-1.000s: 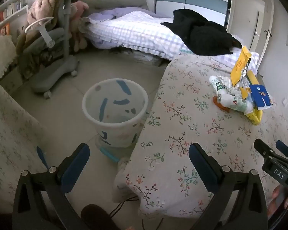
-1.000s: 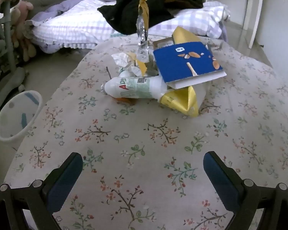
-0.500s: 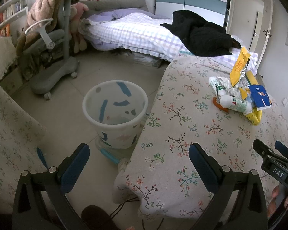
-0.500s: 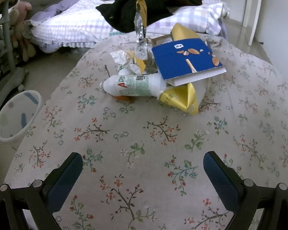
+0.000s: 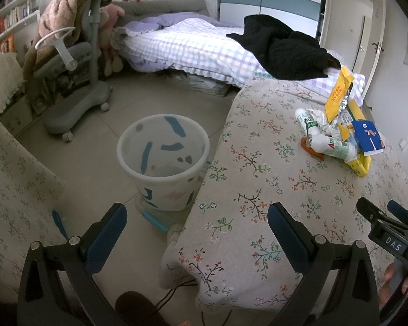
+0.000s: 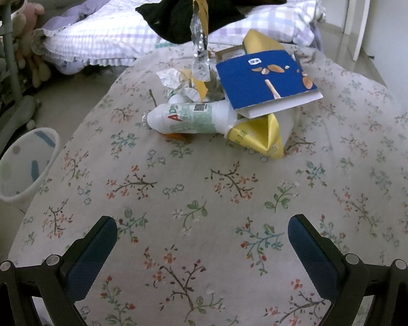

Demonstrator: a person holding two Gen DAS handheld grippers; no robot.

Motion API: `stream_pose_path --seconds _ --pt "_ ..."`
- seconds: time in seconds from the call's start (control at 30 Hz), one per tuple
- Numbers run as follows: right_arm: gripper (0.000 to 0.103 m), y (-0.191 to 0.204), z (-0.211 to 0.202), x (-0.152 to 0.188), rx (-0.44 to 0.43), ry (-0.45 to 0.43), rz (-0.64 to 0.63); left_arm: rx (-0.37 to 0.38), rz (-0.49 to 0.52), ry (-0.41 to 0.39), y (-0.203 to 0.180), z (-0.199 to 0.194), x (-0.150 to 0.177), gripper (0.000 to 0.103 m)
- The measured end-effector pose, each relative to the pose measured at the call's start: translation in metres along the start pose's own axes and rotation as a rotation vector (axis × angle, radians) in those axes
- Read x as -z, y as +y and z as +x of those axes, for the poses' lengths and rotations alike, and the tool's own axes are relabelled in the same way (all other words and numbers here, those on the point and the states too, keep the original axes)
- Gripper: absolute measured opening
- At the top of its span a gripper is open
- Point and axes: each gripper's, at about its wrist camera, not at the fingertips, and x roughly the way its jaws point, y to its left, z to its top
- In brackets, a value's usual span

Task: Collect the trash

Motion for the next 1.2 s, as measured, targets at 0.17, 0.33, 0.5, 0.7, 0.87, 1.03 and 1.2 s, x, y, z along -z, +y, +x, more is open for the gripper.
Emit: stream_pose_path --seconds 0.17,0.33,0.5,0.7,0.87,1.03,1.2 --pt "0.103 0.000 0.000 0.000 0.000 0.000 0.002 -0.001 0.000 -0.001 0.000 0.000 0.000 0.103" --pt "0.103 0.000 0.000 0.000 0.000 0.004 0.007 0.000 0.000 -0.001 0.000 0.000 0.000 0.103" --pt "0.103 -0.001 0.000 -0.001 -0.001 0.004 0.009 0.000 0.000 -0.001 0.000 0.000 0.000 0.103" --pt "0.103 -0.001 0.000 -0.001 -0.001 0.005 0.010 0.000 0.000 -0.002 0.000 0.000 0.001 0.103" --pt "0.103 -0.001 0.000 -0.001 -0.001 0.005 0.013 0.000 -0.001 -0.001 0.000 0.000 0.001 0.103" --pt "0.103 -0.006 -0.005 -0.006 -0.007 -0.006 0.033 -0.002 -0.001 -0.010 0.000 -0.001 -0.001 0.103" --pt "0.103 -0.007 -0.011 -0.014 -0.001 -0.015 0.038 0.000 -0.007 -0.019 0.000 -0.005 -0.005 0.103"
